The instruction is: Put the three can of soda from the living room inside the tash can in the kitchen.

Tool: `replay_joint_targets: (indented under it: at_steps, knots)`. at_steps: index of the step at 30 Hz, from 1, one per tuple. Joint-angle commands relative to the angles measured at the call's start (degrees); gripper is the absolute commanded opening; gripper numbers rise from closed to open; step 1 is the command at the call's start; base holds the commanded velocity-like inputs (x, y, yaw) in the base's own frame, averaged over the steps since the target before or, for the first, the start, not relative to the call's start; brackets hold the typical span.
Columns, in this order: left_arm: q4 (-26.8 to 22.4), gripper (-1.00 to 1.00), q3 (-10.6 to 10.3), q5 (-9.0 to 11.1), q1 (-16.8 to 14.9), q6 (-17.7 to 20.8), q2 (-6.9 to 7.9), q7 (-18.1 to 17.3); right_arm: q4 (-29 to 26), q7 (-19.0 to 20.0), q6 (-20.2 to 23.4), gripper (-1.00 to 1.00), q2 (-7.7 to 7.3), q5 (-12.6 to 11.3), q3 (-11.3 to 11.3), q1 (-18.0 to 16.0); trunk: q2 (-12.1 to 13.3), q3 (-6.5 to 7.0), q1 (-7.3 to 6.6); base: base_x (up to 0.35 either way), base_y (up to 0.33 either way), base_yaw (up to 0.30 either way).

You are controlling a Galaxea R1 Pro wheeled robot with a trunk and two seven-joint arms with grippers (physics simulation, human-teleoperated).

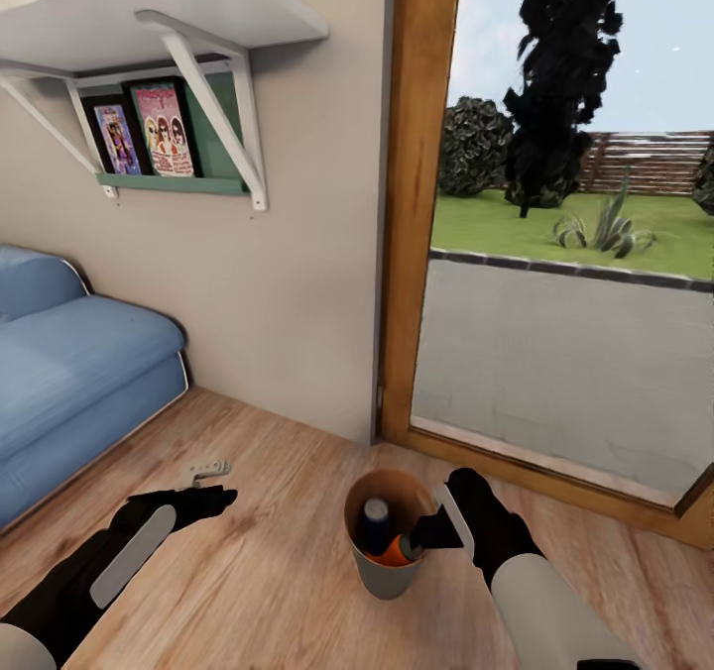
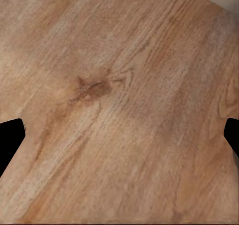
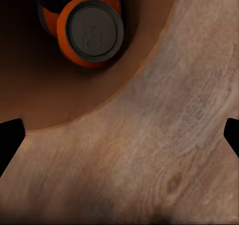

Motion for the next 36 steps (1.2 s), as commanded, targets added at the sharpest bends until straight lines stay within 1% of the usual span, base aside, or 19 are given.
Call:
replay_joint_targets:
  at_steps: [1, 14, 29, 32, 36]
  knots:
    - [0.0, 1.0, 0.02, 0.01, -0.01, 0.02, 0.0, 0.01, 0.0, 0.0, 0.0, 1.0, -0.02, 0.01, 0.0, 0.0, 0.0, 0.0, 0.0, -0.283, 0.0, 0.0]
    - [-0.06, 1.0, 0.15, -0.01, -0.03, -0.01, 0.0, 0.12, 0.0, 0.0, 0.0, 1.0, -0.11, 0.06, 0.0, 0.0, 0.0, 0.0, 0.0, -0.292, 0.0, 0.0]
    - [0.0, 1.0, 0.09, 0.04, -0.02, -0.08, -0.09, 0.07, 0.0, 0.0, 0.0, 1.0, -0.46, 0.06, 0.13, 0.01, 0.0, 0.0, 0.0, -0.023, 0.0, 0.0]
    - [0.44, 1.0, 0.09, 0.07, -0.04, -0.04, -0.09, 0.01, 0.0, 0.0, 0.0, 1.0, -0.46, 0.06, 0.15, 0.03, 0.04, 0.66, -0.08, 0.0, 0.0, 0.0]
    - [2.68, 1.0, 0.09, 0.1, -0.07, -0.02, -0.16, -0.09, 0.0, 0.0, 0.0, 1.0, -0.47, 0.08, 0.16, 0.02, 0.09, 1.55, -0.18, 0.0, 0.0, 0.0]
